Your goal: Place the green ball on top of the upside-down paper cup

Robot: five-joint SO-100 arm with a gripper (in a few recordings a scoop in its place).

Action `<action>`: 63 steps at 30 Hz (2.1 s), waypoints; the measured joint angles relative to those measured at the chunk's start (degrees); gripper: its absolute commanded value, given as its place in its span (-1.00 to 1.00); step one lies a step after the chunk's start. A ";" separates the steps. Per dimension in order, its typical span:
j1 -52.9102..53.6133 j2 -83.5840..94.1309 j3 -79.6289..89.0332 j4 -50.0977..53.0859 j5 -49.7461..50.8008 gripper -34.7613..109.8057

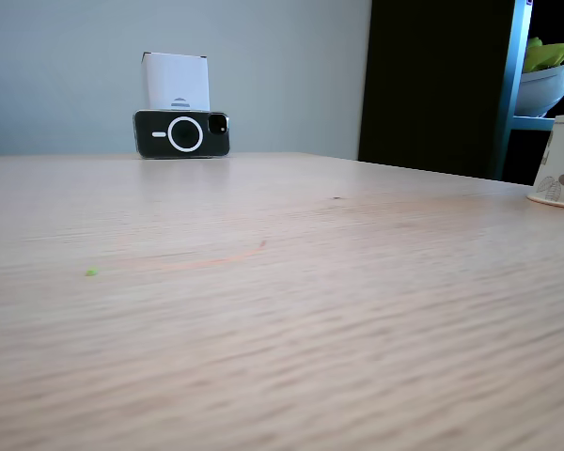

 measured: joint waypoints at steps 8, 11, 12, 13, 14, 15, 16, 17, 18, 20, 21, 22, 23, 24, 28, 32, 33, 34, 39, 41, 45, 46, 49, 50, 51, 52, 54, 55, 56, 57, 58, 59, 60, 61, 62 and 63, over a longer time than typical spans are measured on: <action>0.26 11.60 19.25 0.44 0.00 -0.12; 0.00 14.85 25.58 0.44 0.00 -0.12; 0.00 15.64 27.51 0.44 0.00 -0.12; 0.00 16.17 28.83 0.44 0.00 -0.12; 0.00 16.52 30.15 0.44 0.00 -0.12; 0.00 16.61 31.11 0.35 0.00 -0.12; 0.00 16.61 31.82 0.18 0.00 -0.12; 0.00 16.52 32.43 0.18 0.00 -0.12; 0.00 16.26 32.61 0.18 0.00 -0.12; -0.09 15.29 32.61 -0.09 0.00 -0.12; -0.18 14.41 32.61 -0.53 0.00 -0.12; -0.35 13.45 32.61 -1.05 0.00 -0.12; -0.70 12.30 32.61 -1.67 0.00 -0.12; -1.05 11.25 32.61 -2.46 0.00 -0.12; -1.14 6.77 32.61 -5.98 0.00 -0.12; -1.23 2.81 32.61 -8.96 0.00 -0.12; -1.23 2.02 32.61 -9.67 0.00 -0.12; -1.23 1.32 32.61 -10.28 0.00 -0.12; -0.53 -1.14 32.61 -12.66 -0.18 -0.12; 0.00 -1.49 32.61 -13.01 -0.35 -0.12; 1.14 -1.49 32.96 -13.27 -0.62 -0.12; 1.41 -1.49 33.31 -13.45 -0.62 -0.12; 2.02 -1.32 34.72 -13.80 -0.62 -0.10; 2.02 -0.97 35.24 -14.24 -0.97 -0.09; 2.11 -0.62 35.86 -14.59 -0.97 -0.07; 2.20 -0.35 36.30 -14.94 -0.97 -0.07; 2.29 0.18 36.91 -15.38 -1.05 -0.04; 2.29 0.35 37.00 -15.38 -1.05 -0.03; 2.29 0.53 37.09 -15.38 -1.05 -0.02; 2.29 0.53 37.09 -15.29 -1.05 -0.02; 2.29 0.53 37.18 -15.29 -1.05 0.00; 2.29 0.88 37.27 -15.21 -1.05 0.00; 2.29 1.14 37.35 -14.94 -0.97 0.00; 2.37 1.49 37.53 -14.94 -0.70 0.01; 2.37 1.76 37.71 -14.94 -0.70 0.02; 2.37 2.11 37.88 -14.94 -0.70 0.03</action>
